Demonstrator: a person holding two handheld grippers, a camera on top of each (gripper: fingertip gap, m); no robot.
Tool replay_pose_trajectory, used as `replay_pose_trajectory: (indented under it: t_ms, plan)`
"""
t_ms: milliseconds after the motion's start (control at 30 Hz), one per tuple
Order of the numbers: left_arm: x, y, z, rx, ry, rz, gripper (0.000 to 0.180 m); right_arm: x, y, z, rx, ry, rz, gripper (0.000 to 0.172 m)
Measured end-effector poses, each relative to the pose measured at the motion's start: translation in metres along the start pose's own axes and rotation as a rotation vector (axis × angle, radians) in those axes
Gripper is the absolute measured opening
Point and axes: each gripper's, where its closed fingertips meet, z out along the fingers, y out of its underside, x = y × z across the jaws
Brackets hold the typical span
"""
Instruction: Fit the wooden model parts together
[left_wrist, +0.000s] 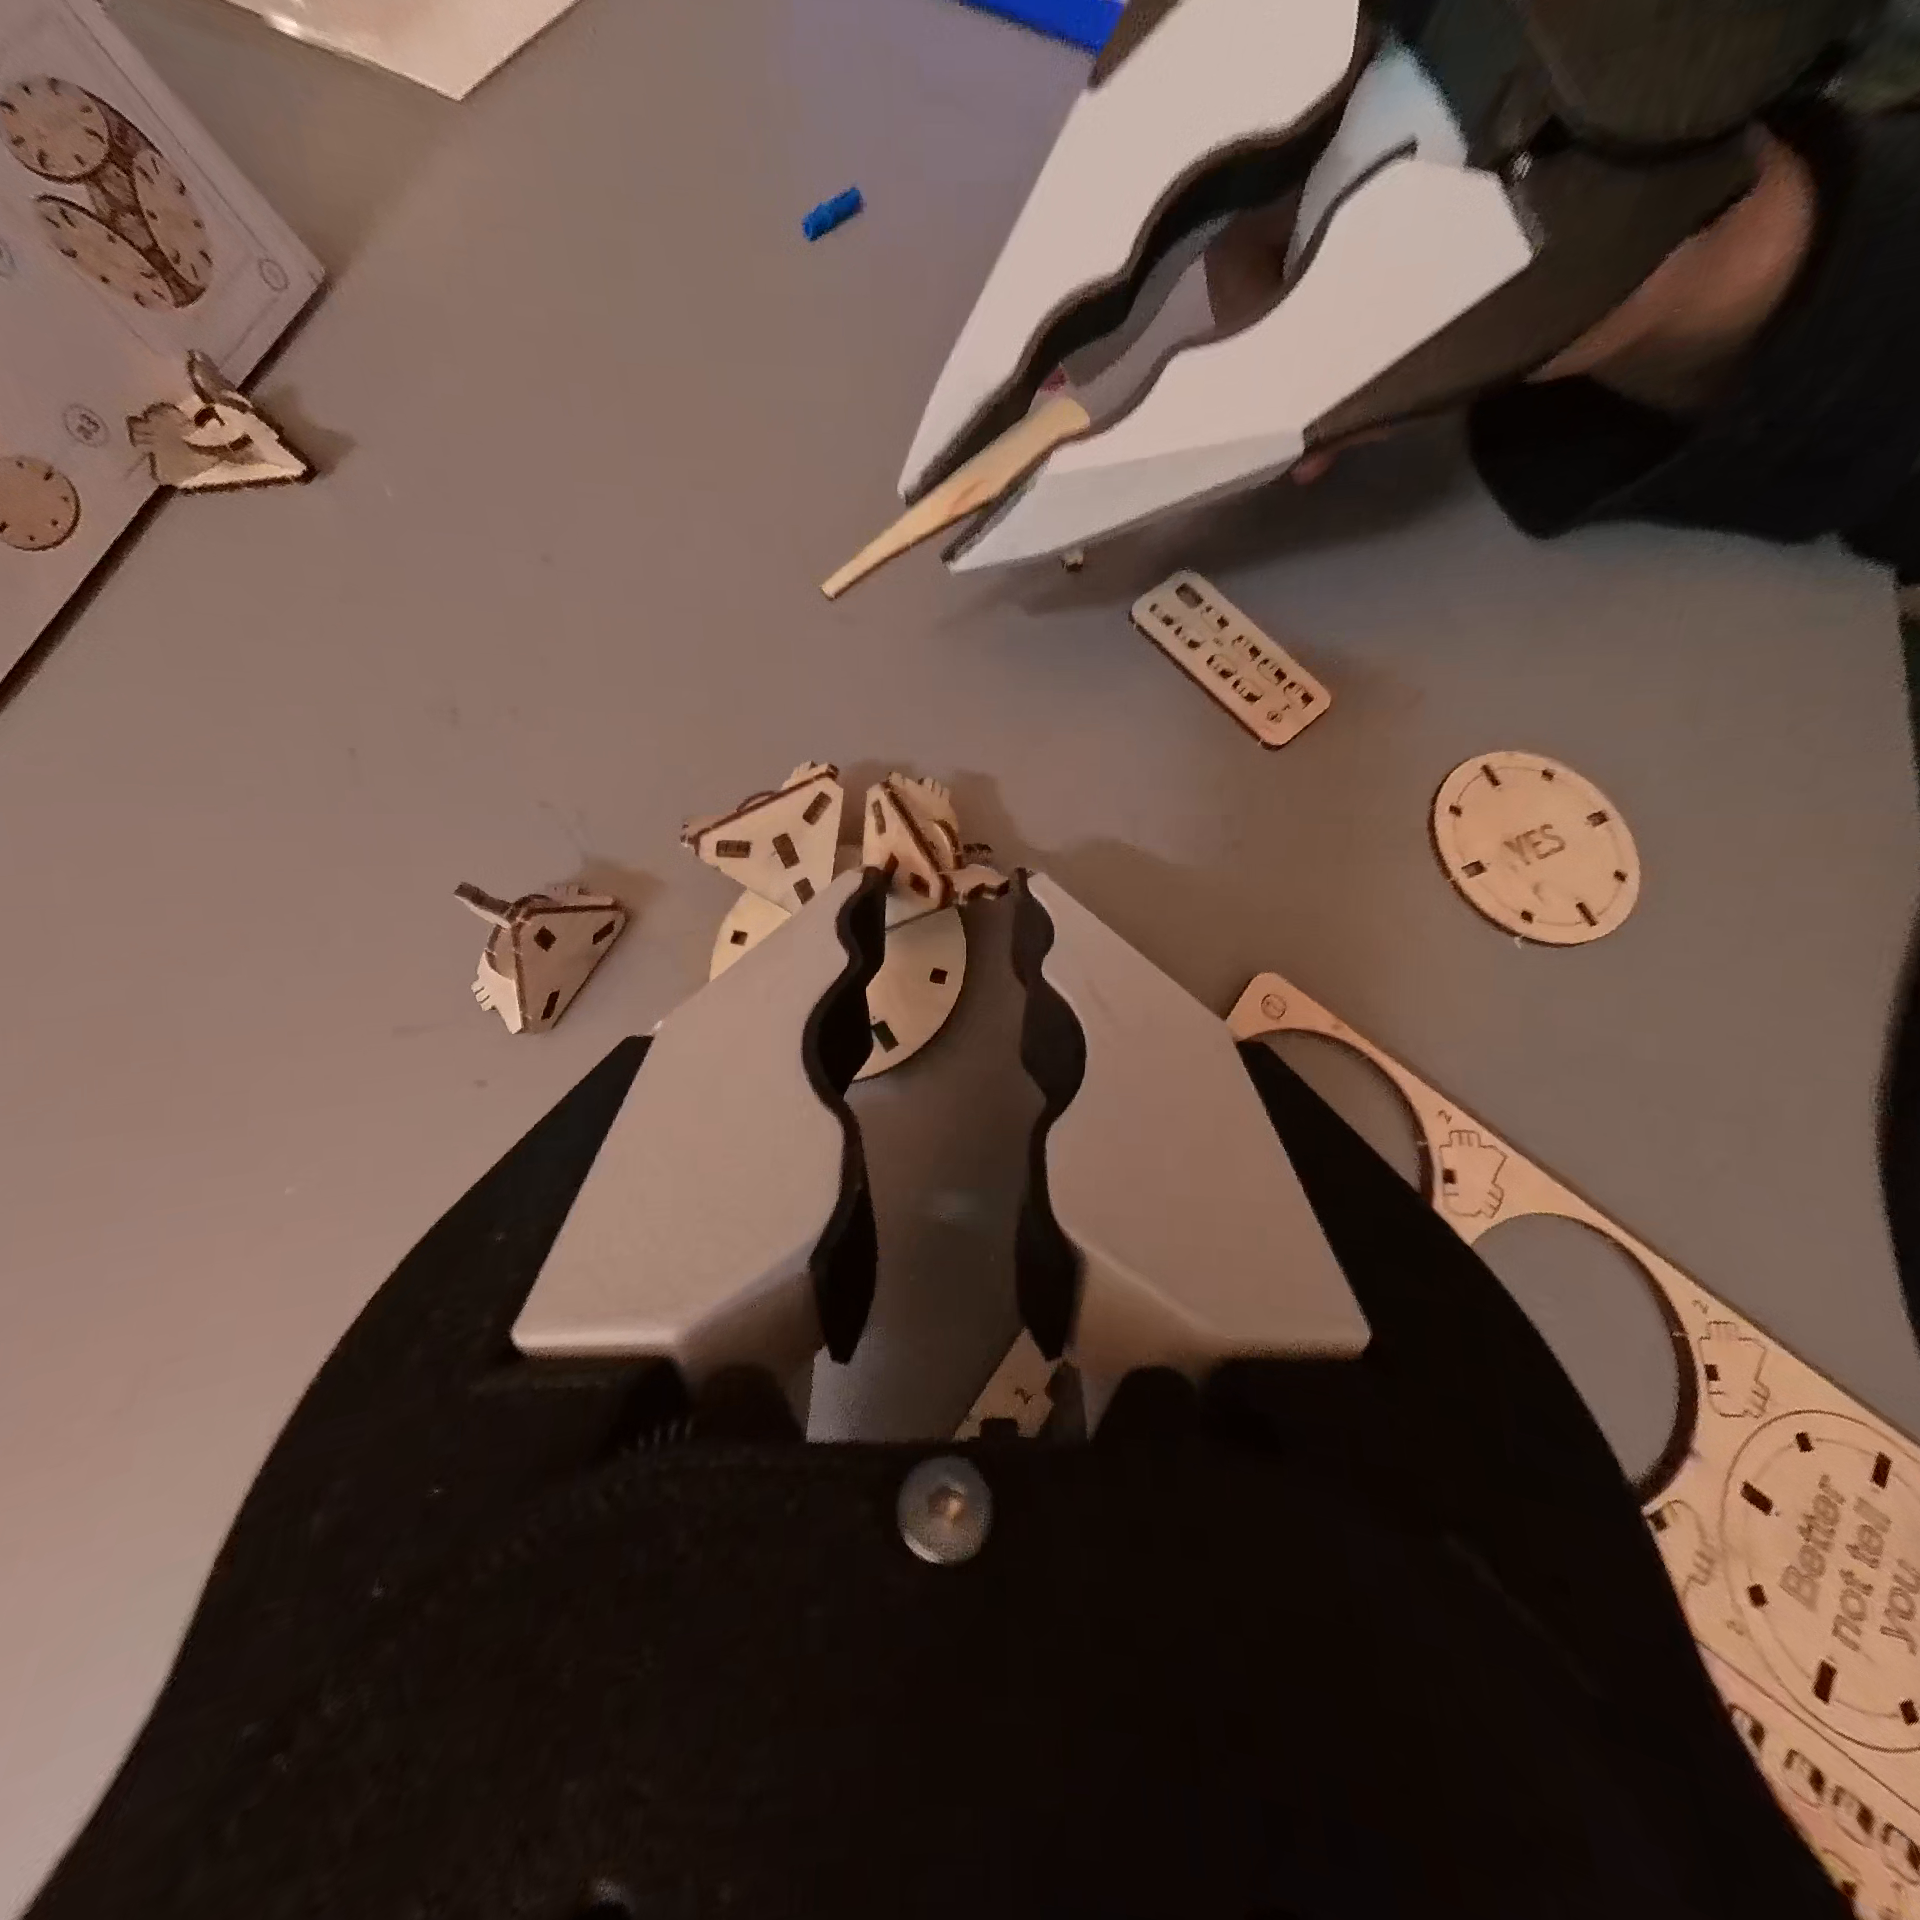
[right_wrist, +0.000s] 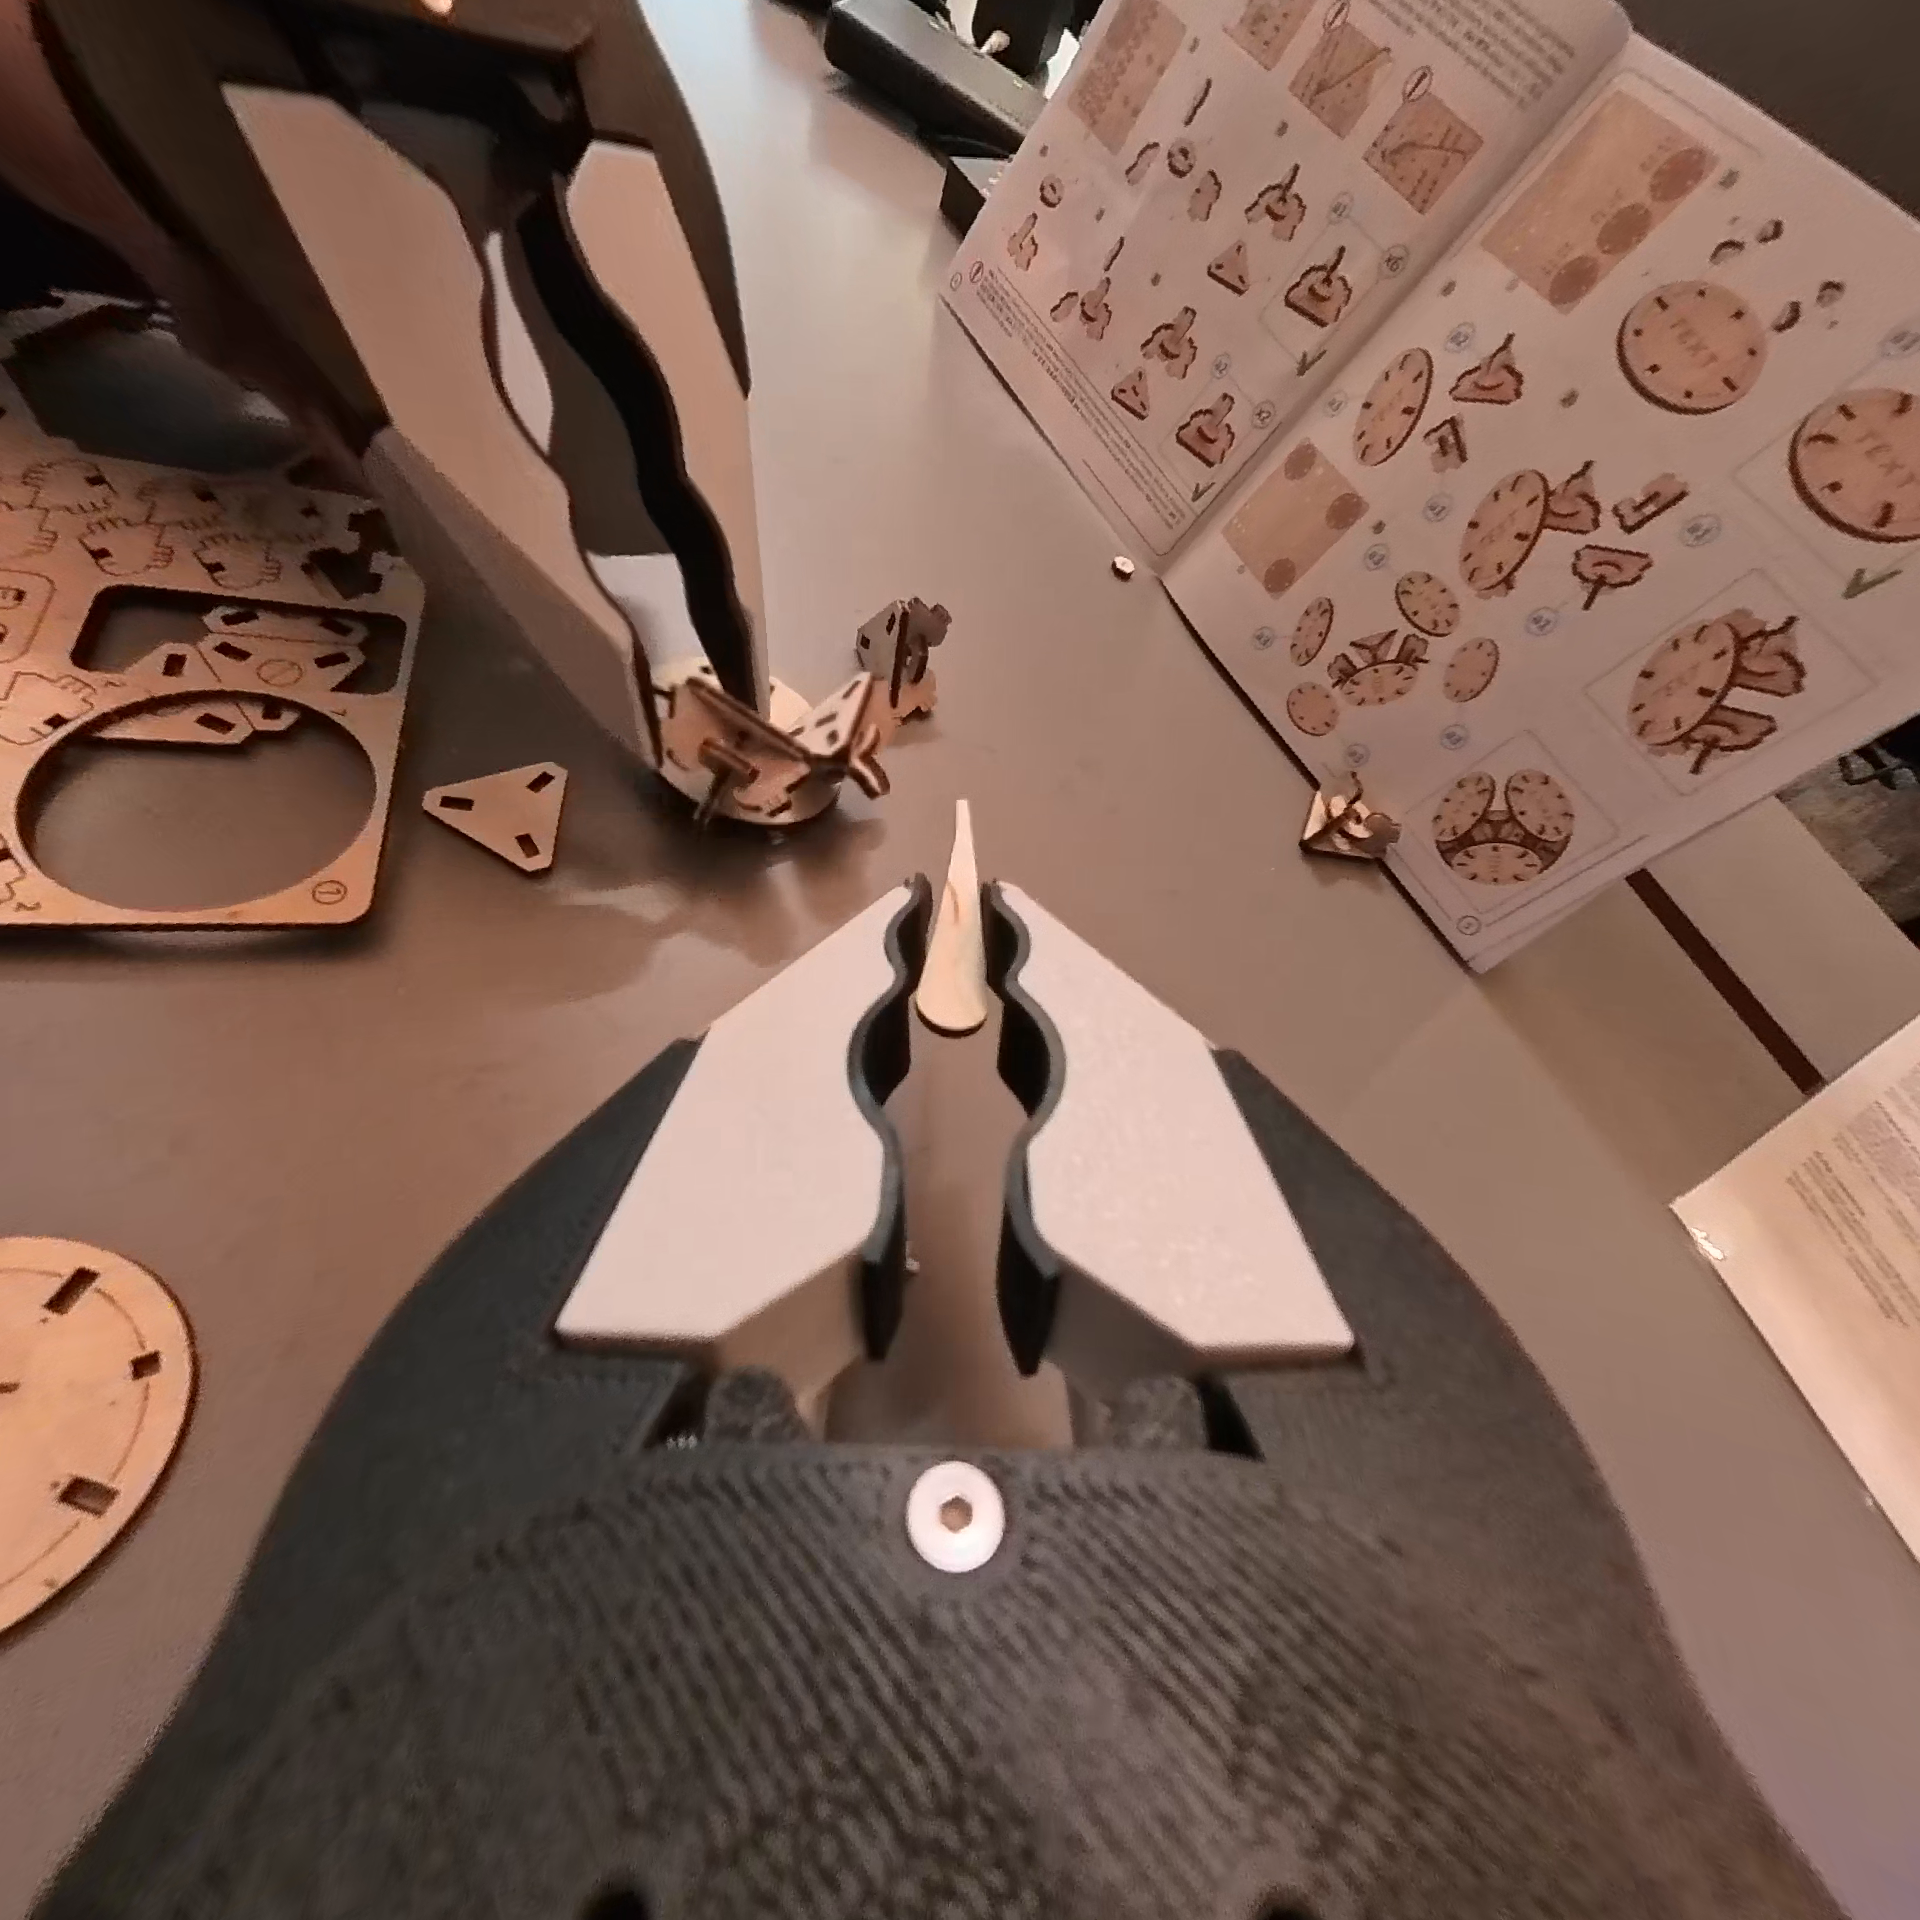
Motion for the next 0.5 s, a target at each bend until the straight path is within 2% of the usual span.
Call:
replay_pose_trajectory:
  t_ms: [233, 367, 500]
  plan:
    - [-0.011, -0.023, -0.019, 0.19, 0.051, -0.149, 0.015, -0.014, 0.02, 0.005, -0.106, -0.101, 0.037, 0.008]
    - [0.0, -0.025, -0.02, 0.208, 0.155, -0.193, 0.014, -0.017, 0.028, 0.004, -0.139, -0.135, 0.061, 0.009]
    - [-0.006, -0.03, -0.023, 0.241, 0.121, -0.2, 0.016, -0.015, 0.028, 0.003, -0.142, -0.136, 0.067, 0.008]
